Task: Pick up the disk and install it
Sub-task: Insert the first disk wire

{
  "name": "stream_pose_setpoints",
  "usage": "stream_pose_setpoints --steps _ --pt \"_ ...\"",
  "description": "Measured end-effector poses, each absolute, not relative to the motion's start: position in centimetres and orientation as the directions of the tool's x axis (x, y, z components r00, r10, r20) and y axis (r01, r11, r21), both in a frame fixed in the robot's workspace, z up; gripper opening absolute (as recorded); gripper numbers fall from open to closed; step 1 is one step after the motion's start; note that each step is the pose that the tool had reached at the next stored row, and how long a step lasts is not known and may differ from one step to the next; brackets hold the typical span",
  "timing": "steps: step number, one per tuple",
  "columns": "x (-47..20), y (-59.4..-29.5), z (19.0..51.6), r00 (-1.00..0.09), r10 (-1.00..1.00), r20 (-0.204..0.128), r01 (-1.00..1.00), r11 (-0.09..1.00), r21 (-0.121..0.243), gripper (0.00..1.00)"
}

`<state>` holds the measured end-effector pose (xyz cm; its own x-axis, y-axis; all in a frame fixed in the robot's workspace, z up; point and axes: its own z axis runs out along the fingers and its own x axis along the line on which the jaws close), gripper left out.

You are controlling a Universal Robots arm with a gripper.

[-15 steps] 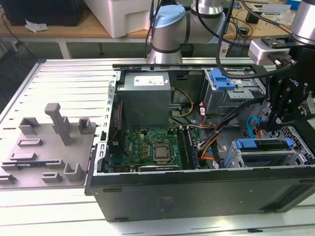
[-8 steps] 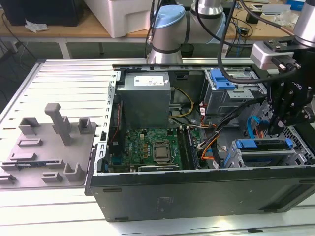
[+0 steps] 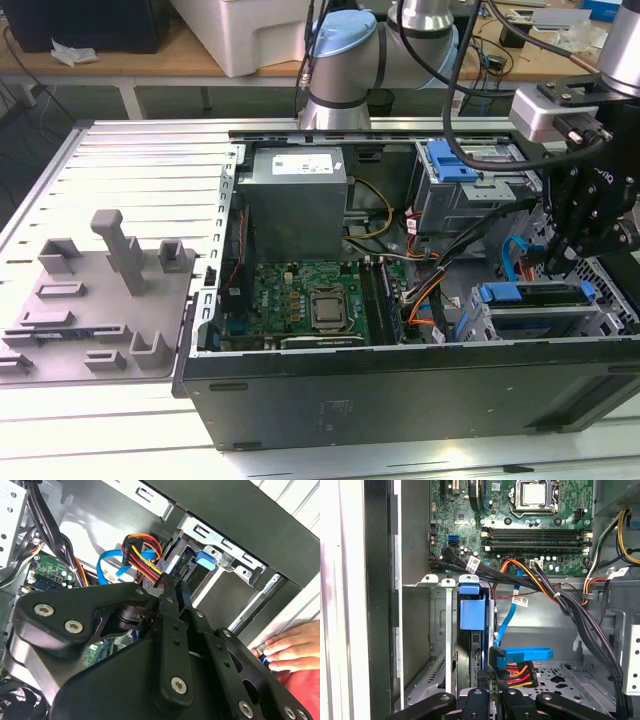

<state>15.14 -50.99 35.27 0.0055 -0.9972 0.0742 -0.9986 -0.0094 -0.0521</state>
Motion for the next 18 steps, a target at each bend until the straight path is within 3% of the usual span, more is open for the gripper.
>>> stream_pose_setpoints --steps 18 --pt "16.02 -51.0 35.17 -0.102 -0.992 0.076 -0.995 0.102 -0.006 0.17"
